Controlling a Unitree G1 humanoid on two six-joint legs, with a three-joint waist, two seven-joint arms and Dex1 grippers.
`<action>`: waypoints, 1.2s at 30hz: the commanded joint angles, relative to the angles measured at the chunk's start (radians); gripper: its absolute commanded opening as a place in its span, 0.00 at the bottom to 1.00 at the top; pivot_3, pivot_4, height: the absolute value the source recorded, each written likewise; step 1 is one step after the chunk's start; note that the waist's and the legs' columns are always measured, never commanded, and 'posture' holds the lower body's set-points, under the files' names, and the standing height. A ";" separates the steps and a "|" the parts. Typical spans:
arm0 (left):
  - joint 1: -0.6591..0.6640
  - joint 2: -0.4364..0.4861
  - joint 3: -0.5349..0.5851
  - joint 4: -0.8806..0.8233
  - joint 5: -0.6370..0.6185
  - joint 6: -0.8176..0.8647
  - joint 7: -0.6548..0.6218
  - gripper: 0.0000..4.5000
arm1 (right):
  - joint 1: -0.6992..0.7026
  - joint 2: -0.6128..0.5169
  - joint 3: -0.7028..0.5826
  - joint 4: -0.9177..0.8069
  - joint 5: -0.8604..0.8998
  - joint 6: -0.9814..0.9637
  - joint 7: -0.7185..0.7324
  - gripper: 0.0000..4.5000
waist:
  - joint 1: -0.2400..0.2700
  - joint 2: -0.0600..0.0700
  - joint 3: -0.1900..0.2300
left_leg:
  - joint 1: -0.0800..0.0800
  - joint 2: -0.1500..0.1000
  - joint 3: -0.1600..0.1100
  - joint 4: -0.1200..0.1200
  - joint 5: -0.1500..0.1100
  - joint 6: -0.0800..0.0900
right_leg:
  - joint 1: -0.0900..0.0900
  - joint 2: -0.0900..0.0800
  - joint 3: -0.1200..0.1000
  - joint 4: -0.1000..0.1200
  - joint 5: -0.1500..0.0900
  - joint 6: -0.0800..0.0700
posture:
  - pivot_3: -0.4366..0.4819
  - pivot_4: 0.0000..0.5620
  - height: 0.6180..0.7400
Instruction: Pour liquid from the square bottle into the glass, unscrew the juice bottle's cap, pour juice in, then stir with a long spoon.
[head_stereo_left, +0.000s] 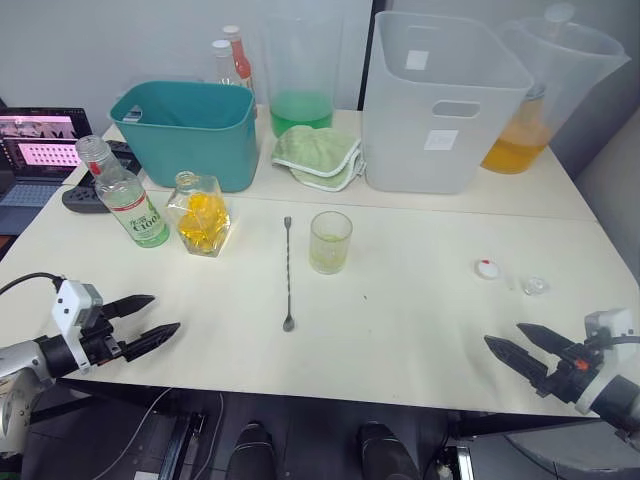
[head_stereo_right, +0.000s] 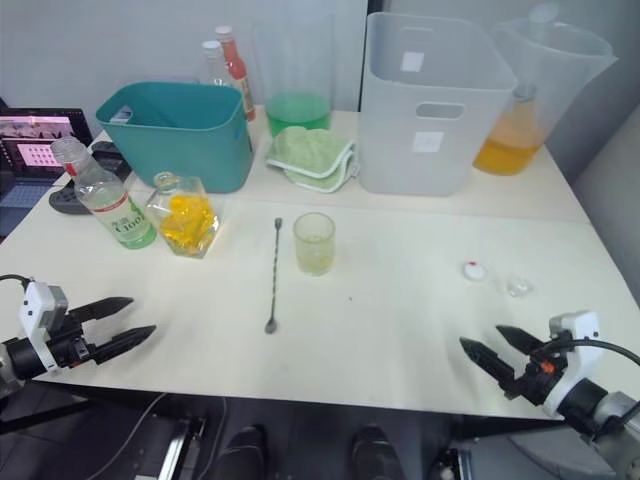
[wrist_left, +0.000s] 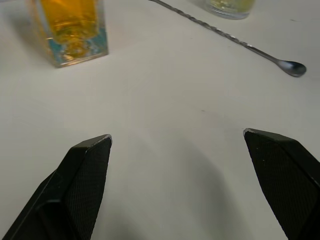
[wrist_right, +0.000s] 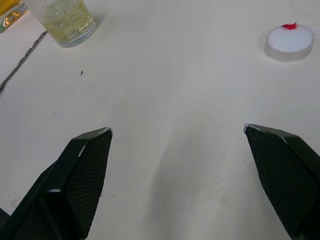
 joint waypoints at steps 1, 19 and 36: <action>-0.046 -0.005 0.000 0.001 -0.013 -0.003 -0.003 0.99 | 0.008 -0.003 -0.039 -0.011 0.001 -0.053 0.017 1.00 | 0.002 0.000 0.000 | 0.000 0.000 0.000 0.000 0.000 0.000 | 0.000 0.000 0.000 0.000 0.000 0.000 | 0.48 0.27 0.93; -0.047 -0.104 -0.015 -0.413 -0.197 0.259 0.207 0.99 | -0.189 -0.109 0.081 0.061 0.032 -0.029 0.043 1.00 | 0.003 0.000 -0.001 | -0.001 0.000 0.000 0.000 0.000 0.001 | 0.002 0.000 0.000 0.000 0.005 0.003 | 0.48 0.27 0.93; -0.189 -0.392 -0.382 -0.777 -0.094 0.677 0.972 0.99 | -0.426 -0.240 0.257 -0.074 0.056 -0.064 0.233 1.00 | 0.011 -0.001 -0.001 | 0.001 -0.001 -0.001 0.003 -0.001 0.001 | 0.012 0.000 -0.001 -0.004 0.005 0.006 | 0.48 0.27 0.93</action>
